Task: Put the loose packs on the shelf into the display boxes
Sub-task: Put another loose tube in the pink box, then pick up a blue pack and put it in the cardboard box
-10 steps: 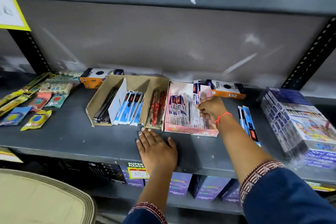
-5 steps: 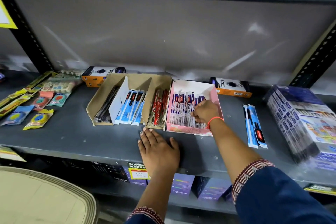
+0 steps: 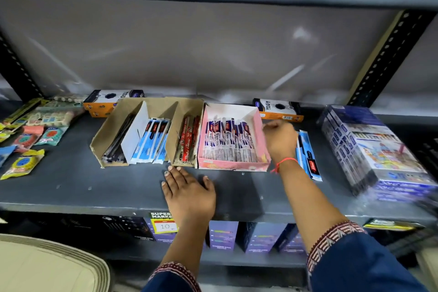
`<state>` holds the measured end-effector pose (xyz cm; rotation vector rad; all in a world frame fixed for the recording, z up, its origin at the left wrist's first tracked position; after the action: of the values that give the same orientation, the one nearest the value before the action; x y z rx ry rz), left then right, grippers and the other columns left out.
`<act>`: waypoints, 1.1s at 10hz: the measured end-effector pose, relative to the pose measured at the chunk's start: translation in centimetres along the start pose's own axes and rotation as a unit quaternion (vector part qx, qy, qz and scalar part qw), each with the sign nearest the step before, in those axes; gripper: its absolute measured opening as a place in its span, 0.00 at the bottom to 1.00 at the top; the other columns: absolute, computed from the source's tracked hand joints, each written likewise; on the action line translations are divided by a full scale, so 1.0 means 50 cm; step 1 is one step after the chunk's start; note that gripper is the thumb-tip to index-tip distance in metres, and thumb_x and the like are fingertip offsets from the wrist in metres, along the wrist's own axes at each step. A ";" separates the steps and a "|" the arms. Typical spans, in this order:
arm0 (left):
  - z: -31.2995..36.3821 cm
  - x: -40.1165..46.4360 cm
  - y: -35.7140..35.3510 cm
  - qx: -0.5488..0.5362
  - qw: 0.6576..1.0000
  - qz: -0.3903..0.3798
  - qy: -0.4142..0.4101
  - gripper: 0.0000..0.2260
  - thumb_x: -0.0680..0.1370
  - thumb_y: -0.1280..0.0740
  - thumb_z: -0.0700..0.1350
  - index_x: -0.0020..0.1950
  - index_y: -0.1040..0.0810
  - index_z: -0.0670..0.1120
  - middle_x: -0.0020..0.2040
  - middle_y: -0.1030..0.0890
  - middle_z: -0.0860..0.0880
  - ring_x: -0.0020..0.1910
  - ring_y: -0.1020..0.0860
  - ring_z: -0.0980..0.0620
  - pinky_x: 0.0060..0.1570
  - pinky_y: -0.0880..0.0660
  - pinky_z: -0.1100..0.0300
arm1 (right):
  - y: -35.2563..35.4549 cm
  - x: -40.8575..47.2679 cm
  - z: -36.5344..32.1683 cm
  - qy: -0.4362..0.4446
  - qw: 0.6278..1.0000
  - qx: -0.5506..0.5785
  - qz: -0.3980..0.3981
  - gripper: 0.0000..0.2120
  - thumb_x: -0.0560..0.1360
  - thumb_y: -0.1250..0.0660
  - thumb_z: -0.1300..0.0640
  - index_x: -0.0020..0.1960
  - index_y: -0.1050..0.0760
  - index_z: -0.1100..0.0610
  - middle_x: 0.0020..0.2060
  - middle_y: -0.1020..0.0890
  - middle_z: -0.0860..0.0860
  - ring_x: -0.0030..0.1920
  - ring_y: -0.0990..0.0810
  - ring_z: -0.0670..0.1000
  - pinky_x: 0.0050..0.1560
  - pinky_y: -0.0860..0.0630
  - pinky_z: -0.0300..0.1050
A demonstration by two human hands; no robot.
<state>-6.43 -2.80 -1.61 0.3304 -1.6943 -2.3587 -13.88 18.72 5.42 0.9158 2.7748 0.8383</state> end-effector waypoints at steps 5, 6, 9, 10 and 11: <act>-0.003 -0.002 -0.001 -0.008 1.000 0.001 0.004 0.31 0.80 0.51 0.54 0.76 0.54 0.35 0.78 0.52 0.38 0.77 0.53 0.43 0.76 0.57 0.50 | 0.125 0.047 0.193 -0.134 0.970 -0.197 -0.045 0.17 0.73 0.41 0.65 0.61 0.27 0.69 0.60 0.23 0.67 0.59 0.23 0.65 0.58 0.26 0.52; -0.004 -0.001 0.000 -0.006 1.000 0.003 0.004 0.31 0.80 0.51 0.54 0.76 0.54 0.35 0.78 0.52 0.38 0.77 0.53 0.43 0.76 0.57 0.50 | 0.124 0.049 0.200 -0.150 0.971 -0.179 -0.059 0.17 0.73 0.40 0.65 0.60 0.27 0.69 0.58 0.21 0.66 0.57 0.21 0.63 0.48 0.26 0.47; -0.002 -0.002 0.002 -0.003 1.000 0.004 0.005 0.31 0.80 0.52 0.54 0.76 0.54 0.36 0.78 0.52 0.38 0.77 0.53 0.43 0.76 0.56 0.50 | 0.146 0.041 0.192 -0.182 0.983 0.034 -0.017 0.11 0.69 0.36 0.69 0.32 0.31 0.56 0.39 0.22 0.59 0.41 0.22 0.60 0.41 0.21 0.52; -0.001 -0.002 0.001 0.001 1.000 0.000 0.006 0.31 0.80 0.53 0.54 0.76 0.55 0.36 0.78 0.53 0.38 0.77 0.53 0.43 0.76 0.57 0.50 | 0.147 0.030 0.166 -0.186 0.965 0.180 -0.032 0.14 0.72 0.39 0.71 0.35 0.35 0.54 0.35 0.26 0.59 0.29 0.28 0.52 0.23 0.30 0.37; -0.002 -0.002 0.002 -0.001 1.000 -0.001 0.006 0.31 0.80 0.53 0.54 0.76 0.55 0.36 0.78 0.53 0.38 0.77 0.53 0.43 0.76 0.56 0.50 | 0.150 0.016 0.127 -0.181 0.939 0.290 -0.038 0.15 0.74 0.41 0.71 0.37 0.35 0.53 0.30 0.28 0.55 0.19 0.29 0.45 0.17 0.36 0.28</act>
<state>-6.32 -2.87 -1.56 0.3457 -1.6859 -2.3544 -9.01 27.18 4.11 0.9043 2.7168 -0.1794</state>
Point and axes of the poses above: each hand's wrist, its own x-axis towards the middle knuckle, its own y-axis out of the back of the hand, z = x × y, the point moved 5 cm from there along x, towards the middle knuckle
